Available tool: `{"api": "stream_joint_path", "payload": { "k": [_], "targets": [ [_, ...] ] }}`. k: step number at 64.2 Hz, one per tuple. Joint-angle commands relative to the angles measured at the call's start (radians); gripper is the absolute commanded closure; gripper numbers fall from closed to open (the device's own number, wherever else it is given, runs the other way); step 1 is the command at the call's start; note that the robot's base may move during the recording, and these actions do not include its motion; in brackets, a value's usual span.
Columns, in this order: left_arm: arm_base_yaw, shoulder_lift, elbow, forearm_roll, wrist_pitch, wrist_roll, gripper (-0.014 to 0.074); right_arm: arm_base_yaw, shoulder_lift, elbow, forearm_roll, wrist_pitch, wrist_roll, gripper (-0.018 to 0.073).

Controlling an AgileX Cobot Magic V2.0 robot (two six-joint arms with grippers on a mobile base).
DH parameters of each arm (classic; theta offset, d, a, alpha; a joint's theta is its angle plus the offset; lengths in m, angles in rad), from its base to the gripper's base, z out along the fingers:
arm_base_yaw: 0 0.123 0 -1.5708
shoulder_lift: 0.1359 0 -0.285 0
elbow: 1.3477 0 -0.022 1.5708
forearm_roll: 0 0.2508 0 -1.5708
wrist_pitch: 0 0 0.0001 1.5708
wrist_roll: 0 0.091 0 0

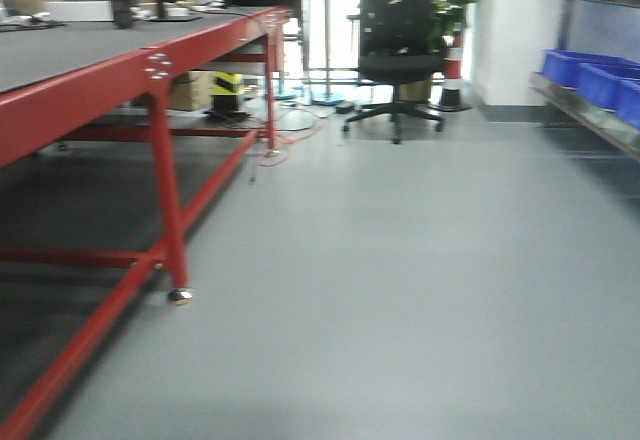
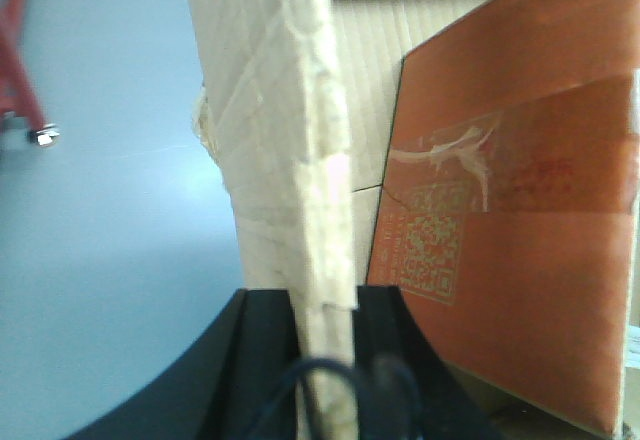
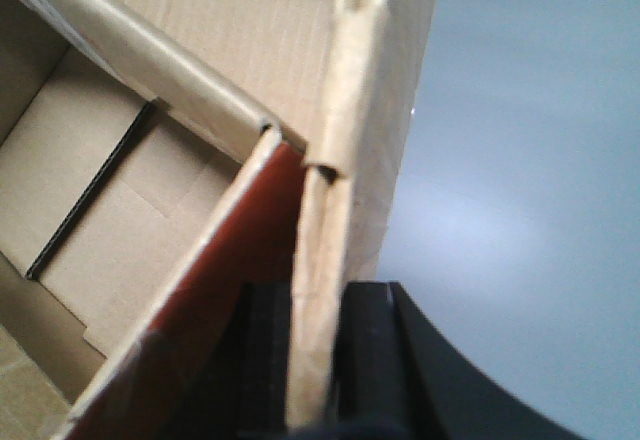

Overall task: Stack two boxes on right shelf middle
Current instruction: 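Hold the boxes with both grippers while driving toward the shelving rack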

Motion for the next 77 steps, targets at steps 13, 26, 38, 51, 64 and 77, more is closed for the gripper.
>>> {"api": "stream_joint_path", "payload": {
  "k": [13,26,38,51,64,77],
  "targets": [
    [0.006,-0.01,-0.007,0.002,-0.057,0.006,0.0708,-0.006,-0.01,-0.012,0.004,-0.039,-0.017,0.0713],
    [0.006,-0.01,-0.007,0.002,-0.057,0.006,0.0708,-0.006,-0.01,-0.012,0.004,-0.039,-0.017,0.0713],
    [0.006,-0.01,-0.007,0.002,-0.057,0.006,0.0708,-0.006,-0.01,-0.012,0.004,-0.039,-0.017,0.0713],
    [0.006,-0.01,-0.007,0.002,-0.057,0.006,0.0708,-0.006,-0.01,-0.012,0.004,-0.039,-0.017,0.0713],
    [0.006,-0.01,-0.007,0.002,-0.057,0.006,0.0708,-0.006,-0.01,-0.012,0.004,-0.039,-0.017,0.0713],
    [0.006,-0.01,-0.007,0.002,-0.057,0.006,0.0708,-0.006,-0.01,-0.012,0.004,-0.039,-0.017,0.0713]
  ]
}}
